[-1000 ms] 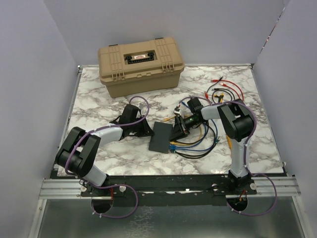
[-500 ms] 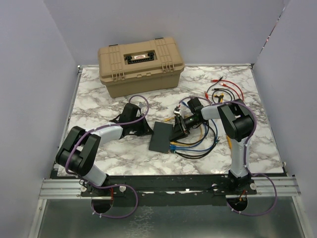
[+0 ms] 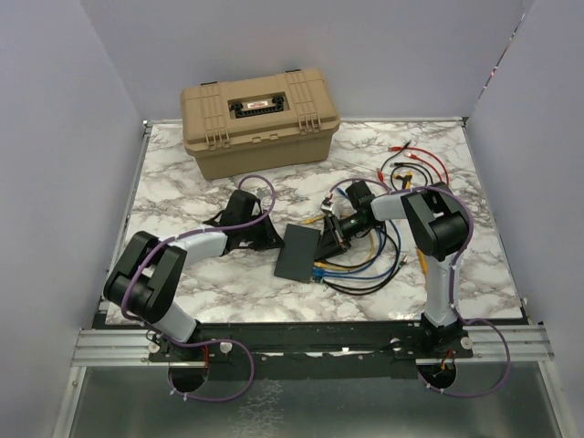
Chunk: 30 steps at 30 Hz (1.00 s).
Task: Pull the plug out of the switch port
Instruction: Pull the connector from the switch port.
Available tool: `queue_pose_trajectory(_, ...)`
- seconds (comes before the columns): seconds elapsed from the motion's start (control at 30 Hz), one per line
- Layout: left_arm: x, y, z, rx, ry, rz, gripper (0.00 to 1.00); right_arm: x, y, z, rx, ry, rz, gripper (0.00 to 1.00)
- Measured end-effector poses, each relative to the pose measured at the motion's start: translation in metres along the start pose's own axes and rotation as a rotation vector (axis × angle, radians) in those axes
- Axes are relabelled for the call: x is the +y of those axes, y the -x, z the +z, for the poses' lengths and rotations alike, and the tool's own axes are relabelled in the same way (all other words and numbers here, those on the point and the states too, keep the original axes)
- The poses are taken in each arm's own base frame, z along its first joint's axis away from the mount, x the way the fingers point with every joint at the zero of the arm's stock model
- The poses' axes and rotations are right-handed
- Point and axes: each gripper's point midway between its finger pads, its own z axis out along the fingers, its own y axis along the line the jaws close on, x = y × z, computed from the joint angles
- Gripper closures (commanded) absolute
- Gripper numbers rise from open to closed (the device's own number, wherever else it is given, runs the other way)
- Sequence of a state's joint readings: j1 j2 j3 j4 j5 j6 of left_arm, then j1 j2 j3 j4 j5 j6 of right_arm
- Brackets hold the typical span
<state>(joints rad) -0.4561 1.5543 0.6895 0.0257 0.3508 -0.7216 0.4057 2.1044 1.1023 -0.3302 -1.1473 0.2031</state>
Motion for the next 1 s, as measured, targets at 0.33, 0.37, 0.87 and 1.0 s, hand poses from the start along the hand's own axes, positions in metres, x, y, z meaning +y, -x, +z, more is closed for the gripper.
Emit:
queue_pose_trajectory(0.33,0.007,-0.002,0.003,0.005,0.03,-0.009,0.48,0.0,0.0,0.0,0.001,0.006,-0.009,0.82)
queue_pose_trajectory(0.37,0.006,-0.002,0.003,0.004,0.028,-0.011,0.47,0.0,0.0,0.0,0.002,0.007,-0.009,0.82)
queue_pose_trajectory(0.87,0.019,0.007,-0.003,-0.045,0.112,0.008,0.71,0.017,0.015,0.031,0.086,0.025,-0.025,0.52)
queue_pose_trajectory(1.0,0.021,0.013,-0.005,-0.07,0.133,0.007,0.81,0.02,0.015,0.029,0.079,0.016,-0.038,0.47)
